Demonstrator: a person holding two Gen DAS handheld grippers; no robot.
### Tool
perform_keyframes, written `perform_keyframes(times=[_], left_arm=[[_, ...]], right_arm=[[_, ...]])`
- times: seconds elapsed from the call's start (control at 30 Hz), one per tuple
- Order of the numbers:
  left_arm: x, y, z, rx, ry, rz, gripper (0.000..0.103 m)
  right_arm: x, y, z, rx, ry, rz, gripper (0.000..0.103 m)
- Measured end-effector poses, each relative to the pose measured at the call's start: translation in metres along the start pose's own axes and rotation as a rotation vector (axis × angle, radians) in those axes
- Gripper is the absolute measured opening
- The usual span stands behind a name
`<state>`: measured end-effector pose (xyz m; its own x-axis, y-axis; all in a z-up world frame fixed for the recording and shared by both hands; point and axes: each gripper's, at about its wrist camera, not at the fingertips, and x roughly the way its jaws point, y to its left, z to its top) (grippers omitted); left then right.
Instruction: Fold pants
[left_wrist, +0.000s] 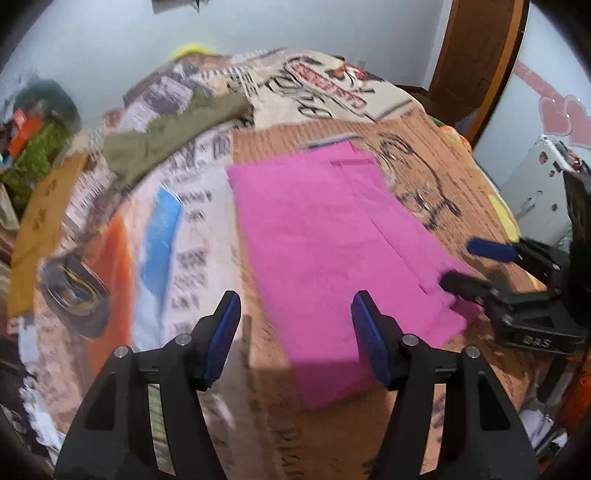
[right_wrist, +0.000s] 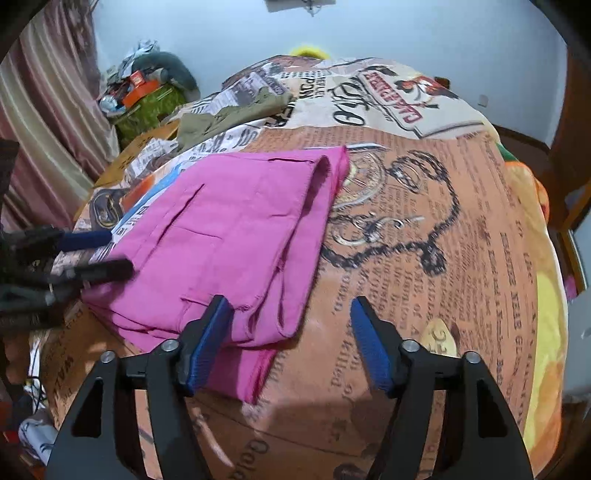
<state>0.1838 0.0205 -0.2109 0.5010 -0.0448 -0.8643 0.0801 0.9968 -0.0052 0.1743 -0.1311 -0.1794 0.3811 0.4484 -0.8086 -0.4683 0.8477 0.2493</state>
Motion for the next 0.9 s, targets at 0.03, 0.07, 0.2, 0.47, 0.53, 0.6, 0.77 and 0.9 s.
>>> perform_keyframes(times=[0.03,0.07,0.2,0.47,0.53,0.6,0.77,0.9], left_arm=[[0.000,0.003,0.007,0.009,-0.006,0.014,0.063],[0.001,0.006,0.013,0.014,-0.008,0.027,0.063],[0.007,0.023,0.046,0.021,-0.037,0.060,0.065],[0.063,0.060,0.113,-0.012,-0.004,0.110,0.068],[0.084,0.065,0.123,-0.013,0.020,0.128,0.068],[0.108,0.069,0.128,-0.015,0.063,0.168,0.068],[0.151,0.067,0.122,0.026,0.156,0.204,0.068],[0.149,0.074,0.108,-0.011,0.154,0.184,0.069]], right_arm=[[-0.001,-0.001,-0.001,0.007,0.003,0.007,0.065],[-0.003,-0.003,0.000,0.012,0.006,0.014,0.065],[-0.011,-0.005,0.006,0.001,-0.014,0.004,0.065],[-0.022,-0.019,0.017,0.035,-0.059,-0.019,0.065],[-0.023,-0.024,0.019,0.045,-0.063,-0.029,0.065],[-0.024,-0.029,0.018,0.049,-0.063,-0.037,0.065],[-0.026,-0.040,0.015,0.084,-0.058,-0.055,0.065],[-0.028,-0.045,0.012,0.089,-0.048,-0.081,0.065]])
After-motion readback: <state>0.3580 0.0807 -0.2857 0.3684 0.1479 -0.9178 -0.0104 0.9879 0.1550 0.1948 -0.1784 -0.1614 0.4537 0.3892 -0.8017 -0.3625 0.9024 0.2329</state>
